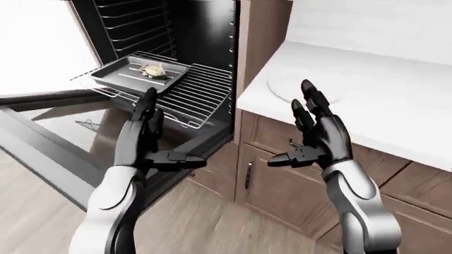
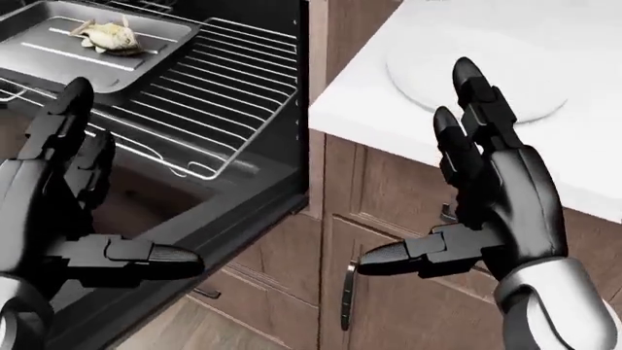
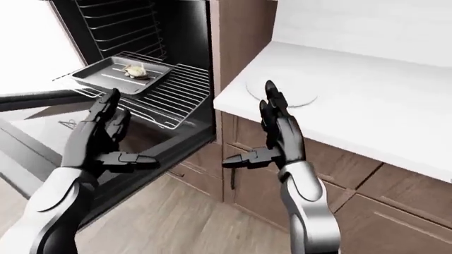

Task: Pick the fish from the oven and place it on the plate on the counter.

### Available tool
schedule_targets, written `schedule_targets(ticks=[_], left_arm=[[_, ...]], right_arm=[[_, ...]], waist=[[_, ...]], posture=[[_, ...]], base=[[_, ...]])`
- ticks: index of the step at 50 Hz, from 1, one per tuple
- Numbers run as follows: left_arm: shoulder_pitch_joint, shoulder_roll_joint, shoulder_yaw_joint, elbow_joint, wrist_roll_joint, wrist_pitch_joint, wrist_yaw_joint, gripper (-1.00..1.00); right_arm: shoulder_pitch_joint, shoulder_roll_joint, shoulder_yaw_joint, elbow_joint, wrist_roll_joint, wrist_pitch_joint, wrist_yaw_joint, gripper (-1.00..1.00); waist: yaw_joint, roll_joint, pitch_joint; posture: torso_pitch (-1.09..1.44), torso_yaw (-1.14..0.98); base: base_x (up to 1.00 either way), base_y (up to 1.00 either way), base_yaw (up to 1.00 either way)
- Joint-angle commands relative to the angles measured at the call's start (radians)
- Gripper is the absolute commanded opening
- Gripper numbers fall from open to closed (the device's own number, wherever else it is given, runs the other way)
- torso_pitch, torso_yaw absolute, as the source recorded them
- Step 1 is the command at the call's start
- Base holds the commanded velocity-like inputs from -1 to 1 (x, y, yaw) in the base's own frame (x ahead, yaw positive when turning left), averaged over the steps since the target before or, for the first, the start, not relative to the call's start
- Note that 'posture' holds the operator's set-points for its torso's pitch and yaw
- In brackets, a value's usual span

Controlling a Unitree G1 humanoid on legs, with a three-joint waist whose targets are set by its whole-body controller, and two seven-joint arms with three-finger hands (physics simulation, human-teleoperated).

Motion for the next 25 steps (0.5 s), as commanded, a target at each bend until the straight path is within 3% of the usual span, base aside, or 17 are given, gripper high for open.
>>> schedule_targets(ticks=[1,2,3,5,7,9,15,17,18,20,22,25], left_arm=[[-0.019,0.001,-0.002,-0.025,-0.004,-0.019,-0.001,1.0],[-0.017,0.001,-0.004,-0.02,-0.002,-0.026,-0.001,1.0],[-0.017,0.0,-0.004,-0.024,-0.003,-0.022,-0.001,1.0],[-0.016,0.001,-0.001,-0.011,-0.003,-0.034,-0.004,1.0],[-0.017,0.002,0.001,-0.007,-0.004,-0.034,-0.004,1.0],[-0.019,0.002,0.001,-0.021,-0.006,-0.02,-0.001,1.0],[-0.035,0.005,0.0,-0.032,-0.01,0.002,0.003,1.0],[-0.04,0.007,0.003,-0.037,-0.012,0.01,0.004,1.0],[-0.047,0.009,0.004,-0.046,-0.014,0.025,0.006,1.0],[-0.058,0.015,0.01,-0.06,-0.019,0.046,0.006,1.0],[-0.076,0.023,0.02,-0.066,-0.026,0.066,0.005,1.0],[-0.123,0.037,0.03,-0.101,-0.041,0.137,0.014,1.0]], right_arm=[[-0.017,-0.006,-0.007,-0.021,0.002,-0.031,0.003,1.0],[-0.018,-0.007,-0.007,-0.019,0.001,-0.033,0.004,1.0],[-0.019,-0.007,-0.007,-0.018,0.001,-0.032,0.004,1.0],[-0.026,-0.008,-0.008,-0.01,0.0,-0.034,0.005,1.0],[-0.033,-0.011,-0.01,-0.014,0.001,-0.024,0.002,1.0],[-0.04,-0.014,-0.016,-0.015,0.004,-0.016,0.002,1.0],[-0.063,-0.031,-0.028,-0.043,0.011,0.027,-0.002,1.0],[-0.074,-0.035,-0.03,-0.033,0.01,0.026,-0.001,1.0],[-0.081,-0.038,-0.031,-0.04,0.011,0.038,-0.003,1.0],[-0.095,-0.041,-0.029,-0.06,0.012,0.066,-0.009,1.0],[-0.112,-0.046,-0.033,-0.075,0.016,0.093,-0.012,1.0],[-0.144,-0.062,-0.05,-0.087,0.03,0.129,-0.016,1.0]], waist=[[-0.007,-0.032,-0.027],[-0.011,-0.043,-0.049],[-0.017,-0.021,-0.022],[-0.014,-0.021,-0.031],[-0.014,-0.006,-0.039],[-0.016,0.015,-0.032],[-0.021,0.09,-0.024],[-0.017,0.138,-0.035],[-0.015,0.141,-0.049],[0.001,0.128,-0.029],[0.014,0.1,-0.038],[0.013,0.061,-0.024]], posture=[[0.0,0.0],[0.0,0.0],[0.0,0.0],[0.0,0.0],[0.0,0.0],[0.0,0.0],[0.0,0.0],[0.0,0.0],[0.0,0.0],[0.0,0.0],[0.0,0.0],[0.0,0.0]], base=[[0.0,0.0,1.0],[0.0,0.0,1.0],[0.0,0.0,1.0],[0.0,0.0,1.0],[0.0,0.0,1.0],[0.0,0.0,1.0],[0.0,0.0,1.0],[0.0,0.0,1.0],[0.0,0.0,1.0],[0.0,0.0,1.0],[0.0,0.0,1.0],[0.0,0.0,1.0]])
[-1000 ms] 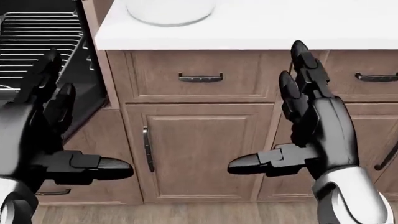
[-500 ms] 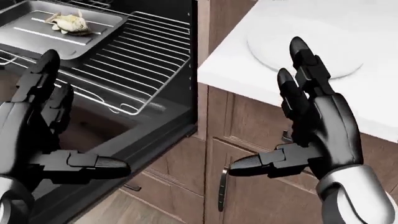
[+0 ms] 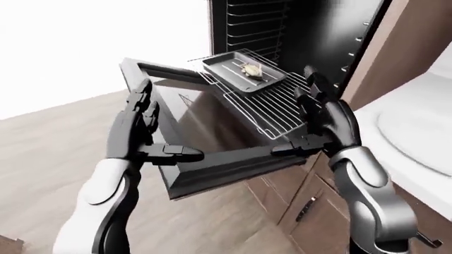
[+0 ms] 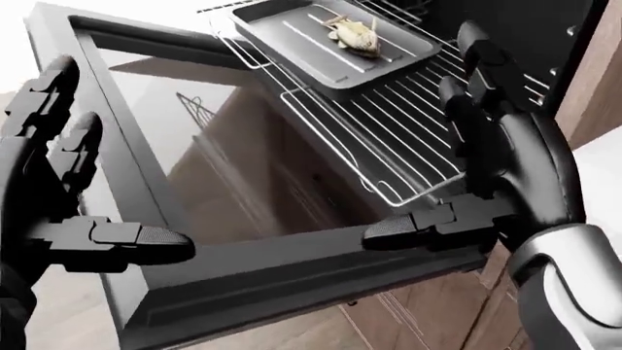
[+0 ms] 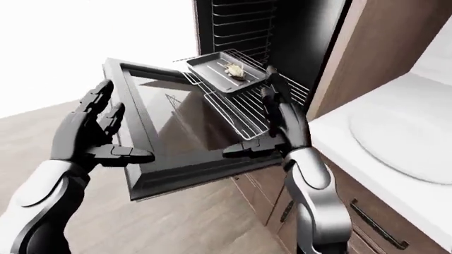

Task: Pick the fish from the oven and place it on the plate on the counter.

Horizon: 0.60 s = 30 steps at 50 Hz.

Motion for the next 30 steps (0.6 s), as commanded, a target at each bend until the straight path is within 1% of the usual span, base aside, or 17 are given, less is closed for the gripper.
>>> schedule_targets(ticks=[1,4,5,6,7,8,10,14,16,17,18,19,20,21,24,27,30], left_arm=[[-0.056,0.008,0.003,-0.049,-0.027,0.024,0.002,1.0],[-0.088,0.016,0.01,-0.055,-0.044,0.058,0.011,1.0],[-0.105,0.021,0.011,-0.051,-0.049,0.069,0.015,1.0],[-0.121,0.025,0.013,-0.058,-0.055,0.09,0.02,1.0],[-0.139,0.032,0.017,-0.055,-0.06,0.101,0.023,1.0],[-0.157,0.038,0.021,-0.053,-0.065,0.115,0.026,1.0],[-0.186,0.053,0.028,-0.049,-0.073,0.135,0.031,1.0],[-0.212,0.069,0.035,-0.037,-0.083,0.146,0.038,1.0],[-0.219,0.074,0.032,-0.026,-0.087,0.142,0.041,1.0],[-0.225,0.076,0.033,-0.028,-0.09,0.15,0.043,1.0],[-0.233,0.079,0.036,-0.033,-0.094,0.161,0.045,1.0],[-0.236,0.083,0.036,-0.024,-0.095,0.157,0.044,1.0],[-0.239,0.088,0.036,-0.015,-0.095,0.153,0.043,1.0],[-0.245,0.094,0.039,-0.014,-0.097,0.158,0.041,1.0],[-0.287,0.114,0.051,0.021,-0.109,0.17,0.032,1.0],[-0.329,0.124,0.066,0.026,-0.13,0.208,0.039,1.0],[-0.354,0.136,0.069,0.029,-0.144,0.226,0.047,1.0]], right_arm=[[-0.04,-0.019,-0.027,-0.046,0.011,0.001,-0.011,1.0],[-0.066,-0.032,-0.037,-0.04,0.023,0.02,-0.016,1.0],[-0.085,-0.041,-0.047,-0.038,0.032,0.034,-0.019,1.0],[-0.101,-0.051,-0.056,-0.032,0.04,0.042,-0.022,1.0],[-0.12,-0.062,-0.065,-0.028,0.049,0.054,-0.027,1.0],[-0.132,-0.071,-0.069,-0.04,0.058,0.075,-0.034,1.0],[-0.157,-0.086,-0.074,-0.044,0.072,0.096,-0.044,1.0],[-0.188,-0.109,-0.08,-0.026,0.084,0.104,-0.053,1.0],[-0.203,-0.119,-0.081,-0.017,0.085,0.113,-0.058,1.0],[-0.208,-0.123,-0.082,-0.011,0.086,0.111,-0.061,1.0],[-0.207,-0.128,-0.079,-0.008,0.085,0.11,-0.058,1.0],[-0.209,-0.128,-0.079,-0.017,0.088,0.118,-0.059,1.0],[-0.216,-0.125,-0.087,-0.023,0.101,0.131,-0.063,1.0],[-0.224,-0.131,-0.09,-0.017,0.105,0.132,-0.062,1.0],[-0.254,-0.155,-0.099,-0.016,0.121,0.157,-0.068,1.0],[-0.281,-0.177,-0.098,-0.01,0.126,0.175,-0.071,1.0],[-0.304,-0.19,-0.098,-0.009,0.128,0.192,-0.069,1.0]], waist=[[-0.008,0.001,-0.01],[-0.018,-0.05,0.002],[-0.022,-0.083,-0.011],[-0.024,-0.096,-0.028],[-0.031,-0.076,-0.005],[-0.025,-0.081,-0.002],[-0.023,-0.069,-0.016],[-0.029,-0.027,-0.008],[-0.06,-0.004,0.0],[-0.058,0.006,-0.001],[-0.062,0.03,-0.008],[-0.056,0.093,-0.019],[-0.06,0.103,-0.013],[-0.056,0.087,-0.003],[-0.041,0.077,-0.02],[-0.031,0.064,-0.019],[-0.014,0.044,0.005]], posture=[[0.0,0.0],[0.0,0.0],[0.0,0.0],[0.0,0.0],[0.0,0.0],[0.0,0.0],[0.0,0.0],[0.0,0.0],[0.0,0.0],[0.0,0.0],[0.0,0.0],[0.0,0.0],[0.0,0.0],[0.0,0.0],[0.0,0.0],[0.0,0.0],[0.0,0.0]], base=[[0.0,0.0,1.0],[0.0,0.0,1.0],[0.0,0.0,1.0],[0.0,0.0,1.0],[0.0,0.0,1.0],[0.0,0.0,1.0],[0.0,0.0,1.0],[0.0,0.0,1.0],[0.0,0.0,0.36],[0.0,0.0,0.0],[0.0,-0.22,0.0],[0.09,-0.42,0.0],[0.13,-0.45,0.0],[0.2,-0.58,0.0],[0.21,-0.58,0.0],[0.24,-0.58,0.0],[0.48,-0.68,0.0]])
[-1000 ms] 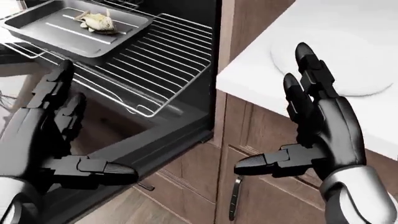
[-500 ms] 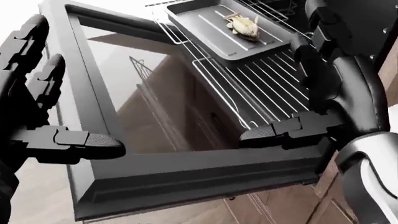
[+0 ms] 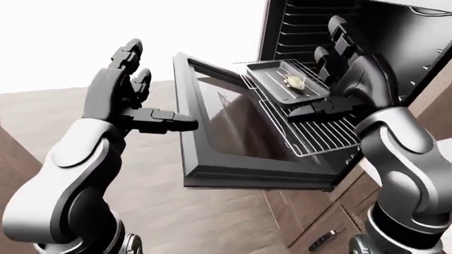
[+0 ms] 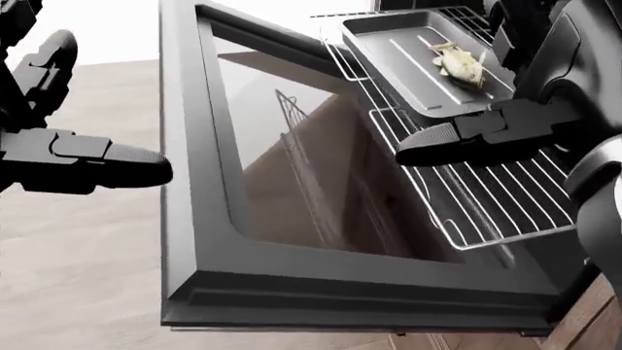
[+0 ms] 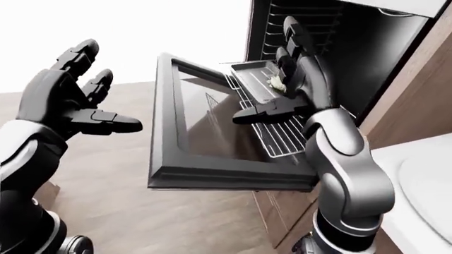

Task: Pick the fish from the oven and place it on the plate on the counter.

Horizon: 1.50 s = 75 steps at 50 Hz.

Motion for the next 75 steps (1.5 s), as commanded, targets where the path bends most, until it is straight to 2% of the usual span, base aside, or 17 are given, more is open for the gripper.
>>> schedule_targets(ticks=[1,6,9,11,13,19,29,42,44,50,54,56,61,68,71,72,75], left_arm=[[-0.034,0.005,-0.006,-0.017,-0.019,-0.006,0.004,1.0],[-0.038,0.022,0.0,-0.011,-0.031,-0.009,0.007,1.0],[-0.039,0.035,0.013,-0.012,-0.041,-0.006,0.005,1.0],[-0.022,0.045,0.023,-0.007,-0.045,-0.024,-0.002,1.0],[-0.011,0.049,0.028,-0.007,-0.051,-0.032,-0.001,1.0],[-0.004,0.056,0.036,-0.003,-0.065,-0.042,0.006,1.0],[-0.009,0.068,0.044,-0.01,-0.093,-0.03,0.023,1.0],[-0.034,0.072,0.032,-0.02,-0.1,-0.008,0.038,1.0],[-0.022,0.073,0.031,-0.015,-0.097,-0.023,0.034,1.0],[-0.035,0.081,0.038,-0.022,-0.103,-0.006,0.038,1.0],[-0.041,0.086,0.043,-0.021,-0.105,-0.002,0.037,1.0],[-0.037,0.088,0.04,-0.012,-0.104,-0.016,0.035,1.0],[-0.043,0.092,0.049,-0.013,-0.112,-0.005,0.034,1.0],[-0.076,0.106,0.068,-0.016,-0.135,0.032,0.041,1.0],[-0.076,0.113,0.072,-0.014,-0.143,0.032,0.042,1.0],[-0.078,0.115,0.074,-0.015,-0.146,0.035,0.043,1.0],[-0.076,0.121,0.078,-0.015,-0.153,0.034,0.045,1.0]], right_arm=[[-0.026,-0.016,-0.009,-0.006,-0.004,-0.012,0.0,1.0],[-0.035,-0.015,0.013,-0.001,-0.03,-0.013,0.012,1.0],[-0.048,-0.015,0.015,-0.013,-0.038,0.006,0.018,1.0],[-0.052,-0.005,0.019,-0.021,-0.034,0.015,0.027,1.0],[-0.053,0.012,0.016,-0.039,-0.019,0.031,0.027,1.0],[-0.051,0.017,0.025,-0.027,-0.021,0.023,0.03,1.0],[-0.067,0.011,0.021,-0.028,-0.024,0.044,0.04,1.0],[-0.102,-0.021,0.004,0.006,-0.01,0.041,0.02,1.0],[-0.104,-0.011,0.001,0.01,-0.002,0.04,0.014,1.0],[-0.088,-0.004,0.012,0.027,-0.001,0.001,0.02,1.0],[-0.087,-0.005,0.014,0.034,-0.001,-0.002,0.022,1.0],[-0.092,-0.009,0.012,0.041,-0.002,-0.004,0.023,1.0],[-0.118,-0.03,-0.002,0.063,-0.005,-0.002,0.01,1.0],[-0.141,-0.053,-0.008,0.058,-0.001,0.028,0.012,1.0],[-0.152,-0.064,-0.002,0.067,-0.006,0.034,0.017,1.0],[-0.155,-0.066,0.001,0.072,-0.009,0.034,0.02,1.0],[-0.16,-0.07,0.004,0.088,-0.024,0.029,0.03,1.0]], waist=[[0.0,0.011,-0.003],[0.026,-0.045,-0.015],[0.026,-0.122,-0.029],[0.022,-0.082,0.001],[0.03,-0.124,-0.02],[0.029,-0.045,0.039],[-0.011,0.039,0.005],[-0.021,-0.094,0.008],[-0.032,-0.072,0.031],[-0.031,-0.029,0.008],[-0.027,0.035,-0.05],[-0.025,0.038,0.004],[-0.028,0.005,0.026],[-0.017,-0.03,-0.002],[-0.016,-0.101,-0.028],[-0.028,-0.06,-0.002],[-0.031,-0.083,-0.01]], posture=[[0.0,0.0],[0.0,0.0],[0.0,0.0],[0.0,0.0],[0.0,0.0],[0.0,0.0],[0.0,0.0],[0.0,0.0],[0.0,0.0],[0.0,0.0],[0.0,0.0],[0.0,0.0],[0.0,0.0],[0.0,0.0],[0.0,0.0],[0.0,0.0],[0.0,0.0]], base=[[0.52,-0.7,0.0],[0.52,-0.7,0.0],[0.52,-0.69,0.0],[0.42,-0.28,0.0],[0.06,0.0,0.77],[0.05,0.0,1.0],[0.06,0.0,1.0],[0.26,0.03,0.23],[0.49,0.0,0.0],[0.44,0.0,0.08],[0.19,0.0,0.97],[0.2,0.0,1.0],[0.07,0.0,0.1],[0.42,-0.12,0.0],[0.45,-0.06,0.0],[0.41,0.0,0.0],[0.26,0.0,0.0]])
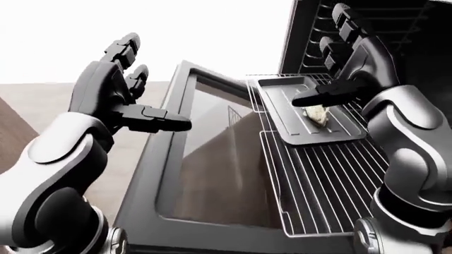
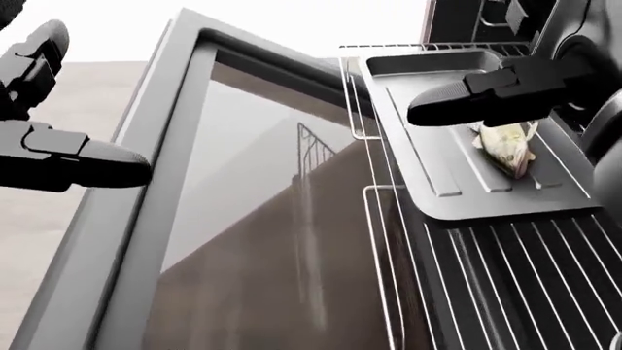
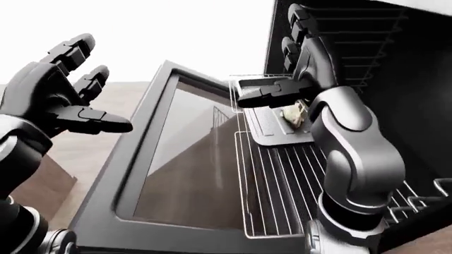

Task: Pick the fish from the oven and place it on the plate on the counter.

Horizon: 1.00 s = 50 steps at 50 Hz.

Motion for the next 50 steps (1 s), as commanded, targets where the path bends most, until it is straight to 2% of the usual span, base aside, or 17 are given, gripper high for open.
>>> schedule_targets(ticks=[1,2,4,6,7,9,10,13,16,18,26,27,28,31,37,46,50], left_arm=[[-0.038,0.021,0.034,-0.021,0.008,-0.026,0.012,1.0],[-0.035,0.023,0.034,-0.018,0.007,-0.035,0.012,1.0],[-0.037,0.028,0.036,-0.017,0.001,-0.042,0.011,1.0],[-0.037,0.027,0.044,-0.024,-0.011,-0.039,0.014,1.0],[-0.033,0.032,0.042,-0.022,-0.012,-0.045,0.015,1.0],[-0.04,0.038,0.044,-0.022,-0.02,-0.039,0.019,1.0],[-0.052,0.041,0.049,-0.031,-0.029,-0.017,0.024,1.0],[-0.054,0.046,0.053,-0.032,-0.04,-0.014,0.027,1.0],[-0.054,0.043,0.059,-0.04,-0.056,-0.009,0.033,1.0],[-0.055,0.045,0.061,-0.04,-0.066,-0.009,0.037,1.0],[-0.057,0.052,0.075,-0.038,-0.114,0.0,0.061,1.0],[-0.062,0.06,0.074,-0.031,-0.117,-0.004,0.062,1.0],[-0.134,0.113,0.057,0.052,-0.111,-0.006,0.049,1.0],[-0.182,0.144,0.036,0.111,-0.104,-0.013,0.043,1.0],[-0.222,0.162,0.036,0.124,-0.11,0.007,0.041,1.0],[-0.213,0.159,0.027,0.114,-0.103,0.004,0.038,1.0],[-0.215,0.157,0.025,0.107,-0.099,0.007,0.033,1.0]], right_arm=[[-0.038,-0.012,0.012,-0.01,-0.013,-0.033,0.016,1.0],[-0.045,-0.015,0.015,-0.007,-0.021,-0.029,0.022,1.0],[-0.065,-0.023,0.015,0.004,-0.032,-0.018,0.035,1.0],[-0.066,-0.029,0.023,0.02,-0.053,-0.027,0.053,1.0],[-0.071,-0.034,0.022,0.025,-0.062,-0.02,0.062,1.0],[-0.079,-0.041,0.026,0.037,-0.086,-0.007,0.073,1.0],[-0.084,-0.043,0.028,0.044,-0.096,-0.004,0.083,1.0],[-0.099,-0.054,0.03,0.083,-0.134,-0.01,0.111,1.0],[-0.105,-0.056,0.03,0.099,-0.165,-0.007,0.131,1.0],[-0.112,-0.059,0.031,0.117,-0.186,-0.013,0.144,1.0],[-0.174,-0.064,0.045,0.243,-0.262,-0.049,0.186,1.0],[-0.181,-0.067,0.044,0.271,-0.273,-0.064,0.191,1.0],[-0.168,-0.077,0.059,0.346,-0.304,-0.119,0.197,1.0],[-0.175,-0.076,0.068,0.408,-0.357,-0.15,0.214,1.0],[-0.187,-0.072,0.083,0.476,-0.459,-0.171,0.254,1.0],[-0.171,-0.085,0.093,0.52,-0.612,-0.199,0.326,1.0],[-0.171,-0.095,0.069,0.588,-0.653,-0.239,0.334,1.0]], waist=[[0.003,0.0,-0.017],[0.002,0.01,-0.019],[-0.002,0.019,-0.001],[-0.007,0.039,0.006],[-0.007,0.061,0.001],[-0.013,0.11,-0.024],[-0.007,0.083,-0.002],[-0.002,0.089,-0.016],[-0.004,0.07,-0.019],[-0.004,0.065,-0.016],[-0.013,0.063,-0.015],[-0.014,0.063,-0.014],[-0.015,0.064,-0.013],[-0.015,0.061,-0.01],[-0.016,0.064,-0.005],[-0.014,0.064,0.001],[-0.013,0.062,0.002]], posture=[[0.0,0.0],[0.0,0.0],[0.0,0.0],[0.0,0.0],[0.0,0.0],[0.0,0.0],[0.0,0.0],[0.0,0.0],[0.0,0.0],[0.0,0.0],[0.0,0.0],[0.0,0.0],[0.01,0.0],[0.01,0.0],[0.03,0.0],[0.05,0.0],[0.06,0.0]], base=[[0.17,0.0,0.0],[0.12,0.0,0.0],[0.0,0.0,0.0],[0.0,0.0,0.0],[0.0,0.0,0.0],[0.0,0.0,0.0],[0.0,0.0,0.0],[0.0,0.0,0.0],[0.0,0.0,0.0],[0.0,0.0,0.0],[0.0,0.0,0.0],[0.0,0.0,0.0],[0.0,0.0,0.0],[0.0,0.0,0.0],[0.0,0.0,0.0],[0.0,0.0,0.0],[0.0,0.0,0.0]])
